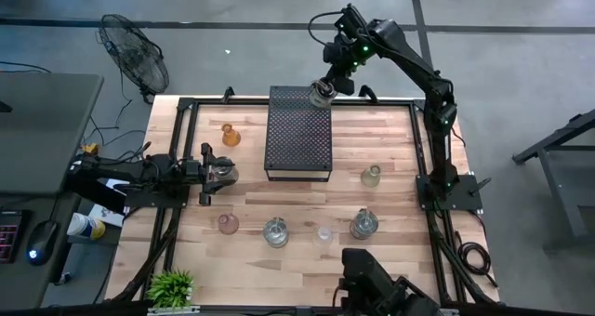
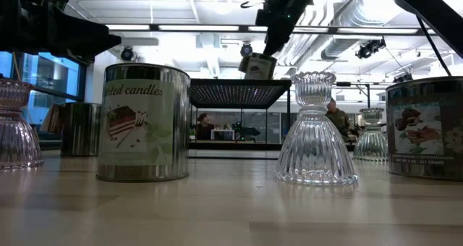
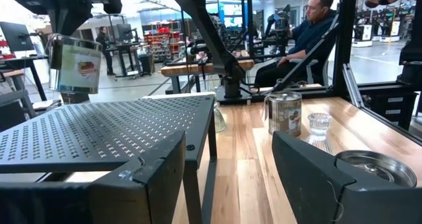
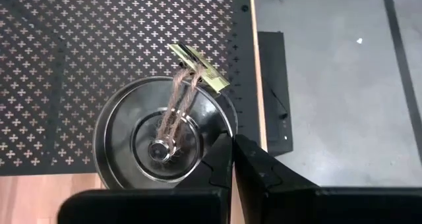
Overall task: Pick & Place candle stick holders
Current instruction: Put the silver scented candle on the black shelf
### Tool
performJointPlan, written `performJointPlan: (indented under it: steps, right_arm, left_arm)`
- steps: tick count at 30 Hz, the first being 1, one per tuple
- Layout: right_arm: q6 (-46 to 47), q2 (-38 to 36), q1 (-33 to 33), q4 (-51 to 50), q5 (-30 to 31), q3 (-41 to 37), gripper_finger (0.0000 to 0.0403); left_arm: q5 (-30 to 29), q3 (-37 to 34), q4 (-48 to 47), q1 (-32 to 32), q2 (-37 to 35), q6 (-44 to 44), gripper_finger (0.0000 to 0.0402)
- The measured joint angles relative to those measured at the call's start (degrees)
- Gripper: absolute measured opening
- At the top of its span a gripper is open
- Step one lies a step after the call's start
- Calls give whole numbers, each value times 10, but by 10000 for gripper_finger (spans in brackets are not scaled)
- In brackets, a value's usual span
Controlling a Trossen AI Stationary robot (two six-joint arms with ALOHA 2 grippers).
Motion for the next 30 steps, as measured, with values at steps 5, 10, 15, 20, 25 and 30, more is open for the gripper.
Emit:
performJointPlan:
  steps: [5, 10, 15, 20, 25, 30]
  right_arm:
    - [1, 7, 3, 10, -4, 0, 0]
    - [4, 11, 6, 23, -11, 0, 0]
    - [6, 23, 10, 25, -11, 0, 0]
    - [6, 30, 10, 25, -11, 0, 0]
    - [6, 30, 10, 27, -10, 0, 0]
    - [6, 31, 10, 27, -4, 0, 0]
  left_arm:
    - [0, 0, 0, 0, 0, 0, 222]
    - [0, 0, 0, 0, 0, 0, 222]
    - [0, 0, 0, 0, 0, 0, 222]
    - [0, 0, 0, 0, 0, 0, 222]
    - [0, 0, 0, 0, 0, 0, 222]
    - [0, 0, 0, 0, 0, 0, 222]
